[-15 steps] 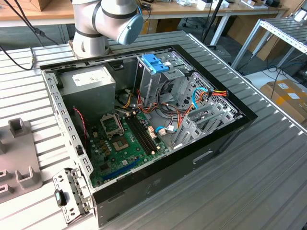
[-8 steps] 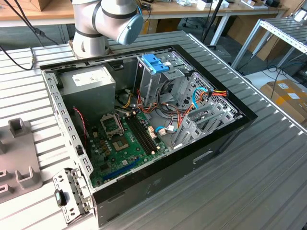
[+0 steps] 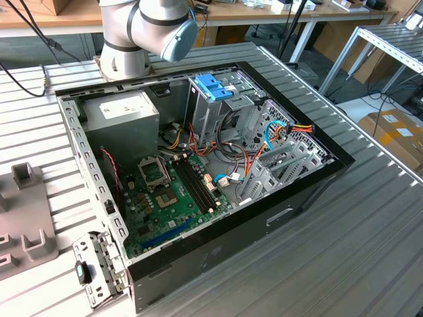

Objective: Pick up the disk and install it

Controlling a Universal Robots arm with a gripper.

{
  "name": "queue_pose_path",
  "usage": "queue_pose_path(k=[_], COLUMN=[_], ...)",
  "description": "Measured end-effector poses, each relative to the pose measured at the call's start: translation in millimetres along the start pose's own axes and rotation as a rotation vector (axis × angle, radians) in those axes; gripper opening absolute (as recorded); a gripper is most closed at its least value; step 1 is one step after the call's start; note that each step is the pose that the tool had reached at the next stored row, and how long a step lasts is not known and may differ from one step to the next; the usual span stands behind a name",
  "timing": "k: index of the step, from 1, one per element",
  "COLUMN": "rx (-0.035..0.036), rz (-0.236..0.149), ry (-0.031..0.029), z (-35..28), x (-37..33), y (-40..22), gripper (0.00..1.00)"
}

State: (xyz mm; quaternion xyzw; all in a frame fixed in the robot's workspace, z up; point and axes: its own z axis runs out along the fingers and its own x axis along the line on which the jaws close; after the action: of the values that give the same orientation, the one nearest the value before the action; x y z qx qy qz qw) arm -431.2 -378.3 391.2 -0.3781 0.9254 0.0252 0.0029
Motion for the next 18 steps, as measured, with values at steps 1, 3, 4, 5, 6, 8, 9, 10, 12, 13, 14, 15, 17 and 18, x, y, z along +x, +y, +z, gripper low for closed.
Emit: queue_pose_path(k=[1,3,4,5,6,8,9,10,12,13,14,15,17,18], rx=[-0.0001,-0.0003,-0.0004,-0.0006,-0.0008,-0.0010,-0.0011,-0.0012,-0.0014,-0.0014,-0.0015,-0.0016,-0.0019,-0.0021], rz=[-0.003,-0.012,-0.018,-0.026,-0.034,-0.040,-0.045,-0.048,-0.056,-0.059,-0.063,-0.066,-0.080,-0.084], ry=[0.0001,0.0005,0.0008,0.0012,0.0015,0.0018,0.0020,0.0022,0.0025,0.0026,0.0027,0.0030,0.0035,0.0037], z=[0.0,0.0,0.0,0.0,0.0,0.0,0.0,0.0,0.0,0.0,0.0,0.0,0.0,0.0], x=[0.0,0.0,0.0,0.0,0.0,0.0,0.0,0.0,0.0,0.0,0.0,0.0,0.0,0.0], y=[0.0,0.0,0.0,0.0,0.0,0.0,0.0,0.0,0.0,0.0,0.0,0.0,0.0,0.0], gripper=[0.11,0.11,0.11,0.11,0.11,0.11,0.11,0.11,0.11,0.11,0.11,0.11,0.11,0.11])
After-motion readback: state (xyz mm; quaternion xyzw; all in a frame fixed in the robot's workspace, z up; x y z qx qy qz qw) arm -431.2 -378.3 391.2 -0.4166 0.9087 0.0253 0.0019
